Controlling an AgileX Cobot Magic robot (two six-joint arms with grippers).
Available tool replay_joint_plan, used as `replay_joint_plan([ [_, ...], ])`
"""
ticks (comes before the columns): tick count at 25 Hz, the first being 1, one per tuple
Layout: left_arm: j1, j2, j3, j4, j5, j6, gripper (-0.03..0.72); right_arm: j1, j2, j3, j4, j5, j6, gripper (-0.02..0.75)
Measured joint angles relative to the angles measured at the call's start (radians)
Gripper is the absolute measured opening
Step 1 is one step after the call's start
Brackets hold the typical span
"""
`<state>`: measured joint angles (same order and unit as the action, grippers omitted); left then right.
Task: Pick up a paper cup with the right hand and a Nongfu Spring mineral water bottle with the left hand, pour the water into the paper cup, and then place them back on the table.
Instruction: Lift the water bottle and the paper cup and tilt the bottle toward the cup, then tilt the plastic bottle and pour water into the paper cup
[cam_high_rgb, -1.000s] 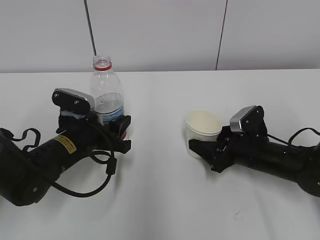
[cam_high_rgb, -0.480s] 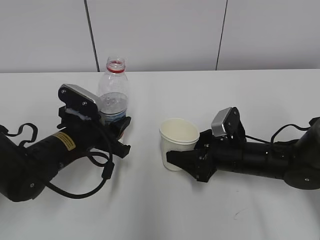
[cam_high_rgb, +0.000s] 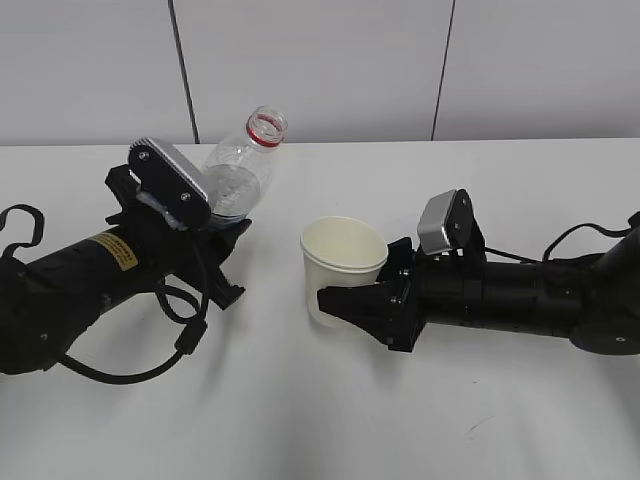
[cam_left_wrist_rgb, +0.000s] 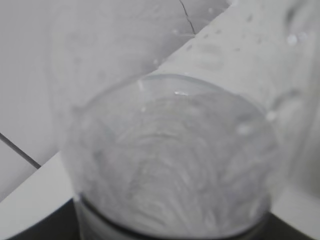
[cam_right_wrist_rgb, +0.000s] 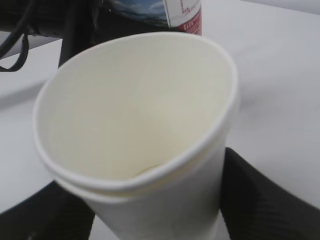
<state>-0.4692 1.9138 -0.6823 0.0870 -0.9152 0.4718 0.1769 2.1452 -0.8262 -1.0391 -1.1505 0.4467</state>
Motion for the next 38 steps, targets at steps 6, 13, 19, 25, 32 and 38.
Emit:
replay_joint_plan([
  [6, 0.000, -0.033, 0.001, -0.022, 0.023, 0.146, 0.337, 0.000, -0.041, 0.000, -0.062, 0.000, 0.050, 0.512],
  [13, 0.000, -0.039, 0.005, -0.057, 0.025, 0.367, 0.337, 0.000, -0.043, 0.000, -0.086, 0.000, 0.070, 0.512],
  [19, 0.000, -0.039, 0.005, -0.087, 0.026, 0.540, 0.336, 0.000, -0.043, 0.000, -0.091, 0.000, 0.071, 0.512],
  [25, 0.000, -0.039, 0.006, -0.094, -0.007, 0.645, 0.335, 0.000, -0.043, 0.000, -0.098, 0.000, 0.072, 0.512],
  [32, 0.000, -0.040, 0.007, -0.109, -0.008, 0.732, 0.335, 0.000, -0.043, 0.000, -0.115, 0.000, 0.074, 0.512],
  [38, 0.000, -0.040, 0.007, -0.134, -0.069, 0.806, 0.335, 0.000, -0.043, 0.000, -0.121, 0.000, 0.074, 0.511],
])
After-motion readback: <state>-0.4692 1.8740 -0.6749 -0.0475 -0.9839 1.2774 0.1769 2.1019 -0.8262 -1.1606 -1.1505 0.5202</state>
